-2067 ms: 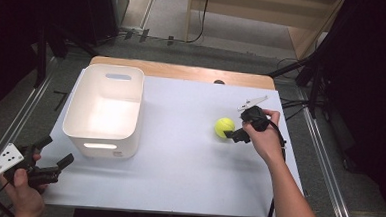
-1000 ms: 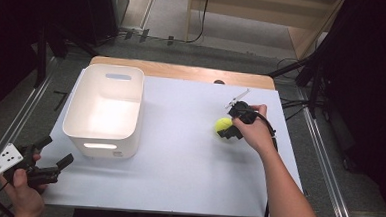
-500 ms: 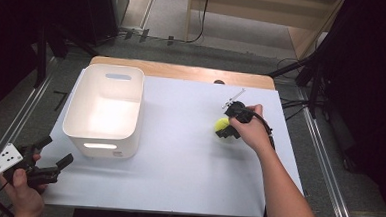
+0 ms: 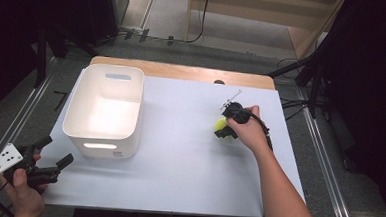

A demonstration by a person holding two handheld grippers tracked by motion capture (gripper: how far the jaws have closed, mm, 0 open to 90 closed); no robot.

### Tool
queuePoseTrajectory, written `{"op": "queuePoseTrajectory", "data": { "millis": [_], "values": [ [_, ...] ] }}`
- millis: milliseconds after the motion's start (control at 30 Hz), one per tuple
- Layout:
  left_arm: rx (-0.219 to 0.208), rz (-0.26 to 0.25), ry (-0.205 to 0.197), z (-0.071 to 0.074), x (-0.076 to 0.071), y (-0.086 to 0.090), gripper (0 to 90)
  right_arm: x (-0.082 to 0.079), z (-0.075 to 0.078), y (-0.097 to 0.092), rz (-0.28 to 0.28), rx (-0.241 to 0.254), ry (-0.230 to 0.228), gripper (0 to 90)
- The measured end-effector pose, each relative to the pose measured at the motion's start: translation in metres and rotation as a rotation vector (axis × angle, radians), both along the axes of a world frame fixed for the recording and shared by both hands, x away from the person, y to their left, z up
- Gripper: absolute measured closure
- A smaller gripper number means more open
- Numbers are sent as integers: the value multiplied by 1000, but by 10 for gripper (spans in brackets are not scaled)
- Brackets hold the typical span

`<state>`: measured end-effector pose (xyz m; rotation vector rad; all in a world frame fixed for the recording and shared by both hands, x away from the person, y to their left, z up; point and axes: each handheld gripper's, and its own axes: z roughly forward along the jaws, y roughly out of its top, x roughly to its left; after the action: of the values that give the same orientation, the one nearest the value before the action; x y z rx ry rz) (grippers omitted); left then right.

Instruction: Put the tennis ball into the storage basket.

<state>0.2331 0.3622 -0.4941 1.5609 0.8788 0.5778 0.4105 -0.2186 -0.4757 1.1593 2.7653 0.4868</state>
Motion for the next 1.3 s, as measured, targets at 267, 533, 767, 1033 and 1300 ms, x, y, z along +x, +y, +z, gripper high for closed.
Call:
{"op": "queuePoseTrajectory", "data": {
  "millis": [267, 533, 767, 1033, 1300],
  "values": [
    [0, 1, 1, 0, 0, 0, 0, 1, -1, 3, -9, 19, 9, 239],
    [-1, 1, 2, 0, 0, 1, 0, 1, 0, -1, -3, 15, 11, 245],
    [-1, 2, 1, 0, 0, 1, 0, 1, 2, -5, -3, 20, 10, 245],
    [-1, 0, 1, 0, 0, 1, 0, 1, 7, -6, 3, 27, 2, 245],
    [-5, -1, 1, 0, 0, 1, 0, 1, 17, -6, 21, 40, 0, 245]
  ]
}}
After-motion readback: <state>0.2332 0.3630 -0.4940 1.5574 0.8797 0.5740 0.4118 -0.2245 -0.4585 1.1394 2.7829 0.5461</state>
